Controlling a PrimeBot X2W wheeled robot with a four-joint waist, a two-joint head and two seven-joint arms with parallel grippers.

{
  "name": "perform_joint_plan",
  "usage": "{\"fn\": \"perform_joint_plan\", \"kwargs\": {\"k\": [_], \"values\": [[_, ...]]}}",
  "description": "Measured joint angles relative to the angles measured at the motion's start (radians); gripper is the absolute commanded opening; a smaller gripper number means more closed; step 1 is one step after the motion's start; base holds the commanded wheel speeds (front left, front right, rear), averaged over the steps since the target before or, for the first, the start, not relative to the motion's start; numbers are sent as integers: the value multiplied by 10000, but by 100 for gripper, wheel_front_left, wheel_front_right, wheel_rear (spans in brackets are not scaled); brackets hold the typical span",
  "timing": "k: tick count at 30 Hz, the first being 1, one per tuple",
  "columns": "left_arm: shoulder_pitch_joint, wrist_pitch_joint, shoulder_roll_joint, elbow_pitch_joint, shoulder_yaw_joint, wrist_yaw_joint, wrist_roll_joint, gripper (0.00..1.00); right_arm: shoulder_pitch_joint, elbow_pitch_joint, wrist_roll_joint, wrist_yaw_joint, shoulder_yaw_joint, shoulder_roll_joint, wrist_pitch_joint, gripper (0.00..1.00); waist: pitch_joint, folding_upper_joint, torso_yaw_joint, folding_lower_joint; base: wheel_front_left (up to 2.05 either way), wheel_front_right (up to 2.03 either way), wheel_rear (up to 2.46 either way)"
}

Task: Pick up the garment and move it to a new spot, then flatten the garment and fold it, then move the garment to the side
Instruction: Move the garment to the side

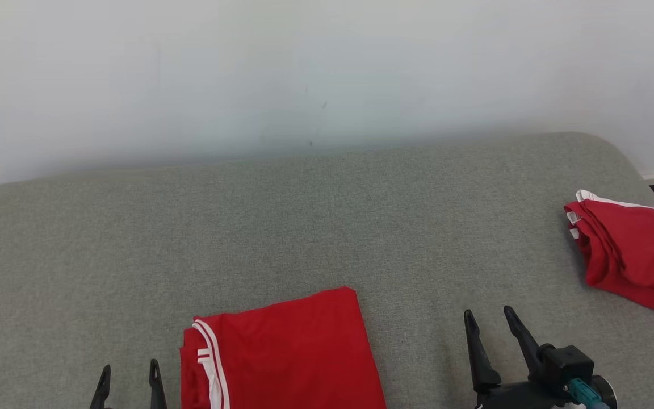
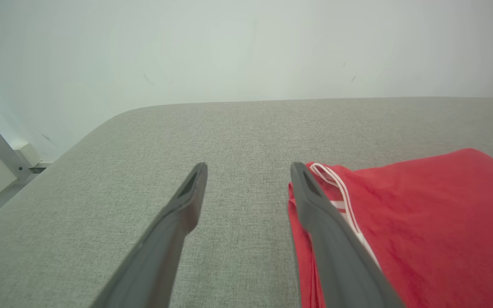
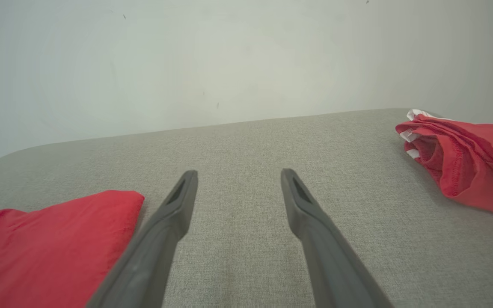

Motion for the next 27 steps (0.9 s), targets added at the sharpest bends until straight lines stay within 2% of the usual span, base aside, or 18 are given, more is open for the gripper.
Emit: {"fn": "perform_joint_plan", "kwargs": {"k": [5, 13, 22, 27], "values": [[4, 0, -2, 6, -54, -69, 0, 100, 66, 391, 121, 0, 311, 0, 0, 100, 49, 0, 60, 0, 0, 0, 0], [-14, 0, -2, 58, -401, -71, -65, 100, -430, 1127, 897, 0, 1469, 2, 0, 100, 297, 0, 357, 0, 0, 0, 0], [-431, 0, -2, 113, -717, -15, -171, 100, -1696, 2370, 1937, 0, 2662, 6, -4, 100, 949, 0, 944, 1, 0, 0, 0], [-521, 0, 0, 142, -790, 19, -201, 100, -2124, 3459, 2249, 0, 3243, 15, 44, 100, 1212, 0, 1326, 1, 0, 0, 0]]}}
